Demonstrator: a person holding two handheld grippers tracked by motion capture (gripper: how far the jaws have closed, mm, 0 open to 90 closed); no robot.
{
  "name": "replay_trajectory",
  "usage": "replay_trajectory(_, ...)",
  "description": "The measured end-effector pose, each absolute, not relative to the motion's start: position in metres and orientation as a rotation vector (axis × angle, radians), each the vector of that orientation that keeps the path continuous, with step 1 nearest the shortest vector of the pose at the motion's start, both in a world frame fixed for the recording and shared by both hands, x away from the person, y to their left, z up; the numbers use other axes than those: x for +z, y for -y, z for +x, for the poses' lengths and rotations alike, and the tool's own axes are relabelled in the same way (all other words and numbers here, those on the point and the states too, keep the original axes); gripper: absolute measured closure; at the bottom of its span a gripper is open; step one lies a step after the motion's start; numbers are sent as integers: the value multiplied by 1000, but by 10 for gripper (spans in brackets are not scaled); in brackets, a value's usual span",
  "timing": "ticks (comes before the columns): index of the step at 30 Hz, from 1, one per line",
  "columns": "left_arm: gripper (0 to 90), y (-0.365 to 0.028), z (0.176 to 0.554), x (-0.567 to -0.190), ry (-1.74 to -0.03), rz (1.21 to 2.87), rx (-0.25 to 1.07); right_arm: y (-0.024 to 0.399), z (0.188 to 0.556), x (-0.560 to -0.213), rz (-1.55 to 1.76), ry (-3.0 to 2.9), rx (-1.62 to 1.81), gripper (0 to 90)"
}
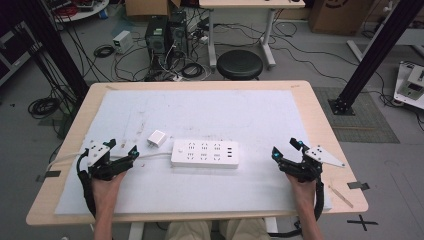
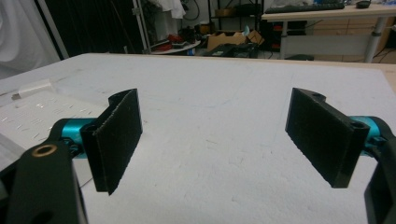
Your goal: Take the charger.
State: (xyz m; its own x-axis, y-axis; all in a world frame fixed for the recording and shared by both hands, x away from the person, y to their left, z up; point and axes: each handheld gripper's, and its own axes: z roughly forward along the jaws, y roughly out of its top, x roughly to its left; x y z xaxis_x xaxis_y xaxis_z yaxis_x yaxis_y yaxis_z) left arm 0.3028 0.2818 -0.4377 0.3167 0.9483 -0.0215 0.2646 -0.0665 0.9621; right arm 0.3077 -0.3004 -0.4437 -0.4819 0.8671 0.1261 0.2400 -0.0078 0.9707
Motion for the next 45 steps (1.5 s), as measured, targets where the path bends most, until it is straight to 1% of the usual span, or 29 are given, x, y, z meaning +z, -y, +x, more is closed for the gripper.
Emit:
replay_trajectory(11, 179, -274, 313, -409, -1098, 1604, 809, 299, 308, -444, 1129, -1762, 1510, 191)
replay_trajectory(17, 189, -265, 323, -395, -1092, 1662, 784, 299, 307, -444, 1133, -1757, 1507, 191)
replay_trajectory(22, 190, -253, 338, -383, -1058, 1755, 772, 299, 307, -444, 1122, -1763, 1505, 190)
replay_trajectory(27, 189, -244, 351, -377, -1033, 1834, 722, 298, 308, -444, 1135, -1771, 1505, 190)
replay_trajectory(32, 190, -236, 363, -378, -1043, 1900, 666, 297, 308, -443, 1131, -1780, 1486, 190)
replay_trajectory(34, 189, -233, 370, -382, -1066, 1918, 647, 297, 308, -443, 1132, -1781, 1483, 190)
replay_trajectory(37, 189, -231, 383, -396, -1118, 1982, 574, 297, 308, -443, 1141, -1780, 1487, 190)
replay_trajectory(42, 189, -222, 396, -409, -1162, 2024, 532, 297, 308, -444, 1131, -1783, 1481, 190)
replay_trajectory(45, 189, -218, 400, -414, -1168, 2043, 532, 297, 307, -443, 1145, -1779, 1479, 190)
